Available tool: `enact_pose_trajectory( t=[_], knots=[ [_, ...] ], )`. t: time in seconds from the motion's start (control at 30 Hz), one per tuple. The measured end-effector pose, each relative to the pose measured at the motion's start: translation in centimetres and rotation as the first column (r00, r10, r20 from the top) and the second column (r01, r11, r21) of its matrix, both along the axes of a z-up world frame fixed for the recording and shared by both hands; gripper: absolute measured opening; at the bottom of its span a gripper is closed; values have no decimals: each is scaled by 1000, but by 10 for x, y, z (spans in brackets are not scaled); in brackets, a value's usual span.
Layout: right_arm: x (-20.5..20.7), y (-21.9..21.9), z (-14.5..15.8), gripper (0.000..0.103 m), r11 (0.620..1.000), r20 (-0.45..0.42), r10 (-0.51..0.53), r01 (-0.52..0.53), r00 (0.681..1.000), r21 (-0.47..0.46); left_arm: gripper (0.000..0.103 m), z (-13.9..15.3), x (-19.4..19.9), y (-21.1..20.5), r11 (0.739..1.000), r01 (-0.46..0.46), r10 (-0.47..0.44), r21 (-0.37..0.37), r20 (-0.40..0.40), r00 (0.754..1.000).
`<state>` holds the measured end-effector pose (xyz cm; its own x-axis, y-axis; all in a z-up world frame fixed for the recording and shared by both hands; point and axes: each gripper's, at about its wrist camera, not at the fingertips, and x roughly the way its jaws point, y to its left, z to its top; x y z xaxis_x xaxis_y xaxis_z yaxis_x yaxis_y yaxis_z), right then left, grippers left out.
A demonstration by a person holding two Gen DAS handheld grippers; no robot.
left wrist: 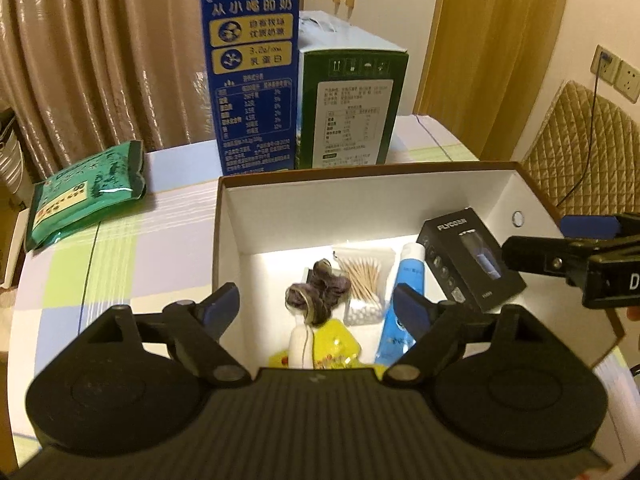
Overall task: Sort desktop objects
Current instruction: 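Withdraw both tools from the box toward the dark green tube and pill bottle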
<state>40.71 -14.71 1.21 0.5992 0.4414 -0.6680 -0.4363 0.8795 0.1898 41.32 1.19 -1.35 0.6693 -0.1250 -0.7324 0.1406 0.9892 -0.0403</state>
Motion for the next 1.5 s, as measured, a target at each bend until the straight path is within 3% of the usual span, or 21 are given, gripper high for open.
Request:
enact_pose_trajectory(
  t=[0.63, 1.07, 1.5],
  knots=[
    [-87, -16, 30, 101, 998, 93, 62, -61, 994, -16, 82, 48, -101, 16, 998, -41, 45, -51, 73, 996],
    [-145, -15, 20, 101, 987, 93, 142, -133, 986, -93, 82, 42, -166, 21, 998, -39, 41, -53, 40, 998],
    [-169, -8, -1, 101, 979, 8, 176, -174, 984, -108, 82, 24, -203, 36, 997, -67, 65, -42, -29, 997]
  ],
)
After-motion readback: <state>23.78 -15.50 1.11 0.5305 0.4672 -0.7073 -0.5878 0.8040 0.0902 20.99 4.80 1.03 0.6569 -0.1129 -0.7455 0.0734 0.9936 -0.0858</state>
